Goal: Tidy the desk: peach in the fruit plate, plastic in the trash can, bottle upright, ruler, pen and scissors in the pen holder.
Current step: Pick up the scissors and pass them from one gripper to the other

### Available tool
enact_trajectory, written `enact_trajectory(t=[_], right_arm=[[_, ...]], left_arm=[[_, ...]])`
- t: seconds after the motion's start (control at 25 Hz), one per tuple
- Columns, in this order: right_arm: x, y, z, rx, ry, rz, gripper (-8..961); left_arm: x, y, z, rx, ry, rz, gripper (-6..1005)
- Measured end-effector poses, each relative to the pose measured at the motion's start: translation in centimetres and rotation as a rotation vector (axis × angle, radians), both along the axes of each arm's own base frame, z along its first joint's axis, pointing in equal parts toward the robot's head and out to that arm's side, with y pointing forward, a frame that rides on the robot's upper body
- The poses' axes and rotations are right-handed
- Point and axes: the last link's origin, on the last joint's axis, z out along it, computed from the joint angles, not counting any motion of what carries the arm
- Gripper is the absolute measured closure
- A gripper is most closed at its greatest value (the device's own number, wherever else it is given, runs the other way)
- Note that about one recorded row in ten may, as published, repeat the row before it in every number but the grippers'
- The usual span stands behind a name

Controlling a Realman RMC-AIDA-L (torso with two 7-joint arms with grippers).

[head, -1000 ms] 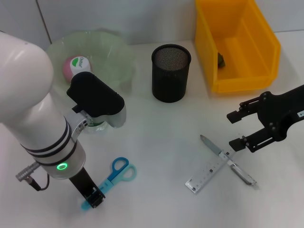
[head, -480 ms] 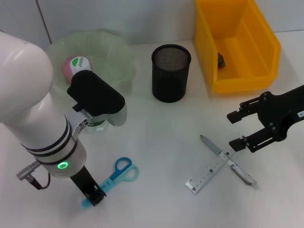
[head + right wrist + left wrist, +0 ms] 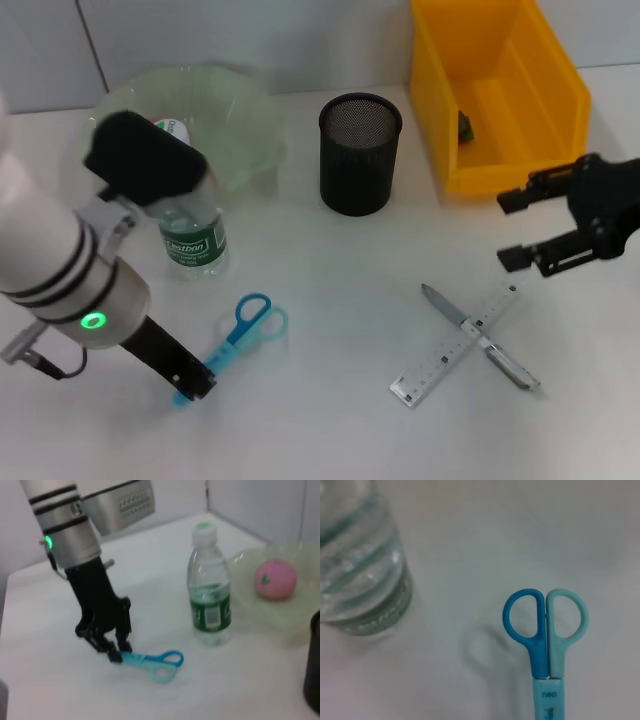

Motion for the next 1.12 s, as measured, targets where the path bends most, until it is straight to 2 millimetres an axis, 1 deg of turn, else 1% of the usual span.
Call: enact_trajectory(t=[0.04,0.08,0.2,0.24,0.28,0.48,0.52,0.64,0.68,0.92,1.04,1.12], right_arm=[[0.0,0.0,0.3,0.016,0.017,0.0,151],[0.0,-0.1,0.6,0.029,0.033,-0.001,151],[0.2,-0.2,1.3,0.075,0.079,-0.012,151],[0.3,-0.2,1.6,0.091,0.093,-0.017,151],[0.4,-0.3,1.8,0.109,0.109,-0.022,151],[0.9,-0.5,3.0,0.203,0.226,-0.046,151],[1.0,-0.5,3.1,0.217,0.252,-0.05,151],[1.1,-0.5,3.2,0.25,0.311,-0.064,151],[1.2,-0.5,3.2,0.257,0.327,-0.068,151],[1.6,0.1,2.6,0.284,0.377,-0.122,151],[1.5,0.1,2.3,0.288,0.427,-0.138,151],[1.5,0.0,2.0,0.293,0.474,-0.15,151]], left_arm=[[0.0,0.0,0.0,0.0,0.0,0.0,791],[-0.2,0.4,2.0,0.049,-0.115,0.017,791],[-0.2,0.4,2.0,0.049,-0.115,0.017,791],[-0.2,0.4,2.8,0.061,-0.176,0.016,791],[-0.3,0.6,4.4,0.101,-0.299,0.004,791],[0.2,1.3,5.8,0.167,-0.43,-0.051,791],[0.2,1.3,5.8,0.167,-0.43,-0.051,791],[1.4,1.9,5.9,0.179,-0.527,-0.152,790],[1.5,1.9,5.9,0.179,-0.535,-0.16,790],[3.0,2.1,5.9,0.162,-0.618,-0.256,790],[3.5,2.3,5.9,0.18,-0.649,-0.281,790],[4.2,3.0,5.9,0.243,-0.702,-0.31,790]])
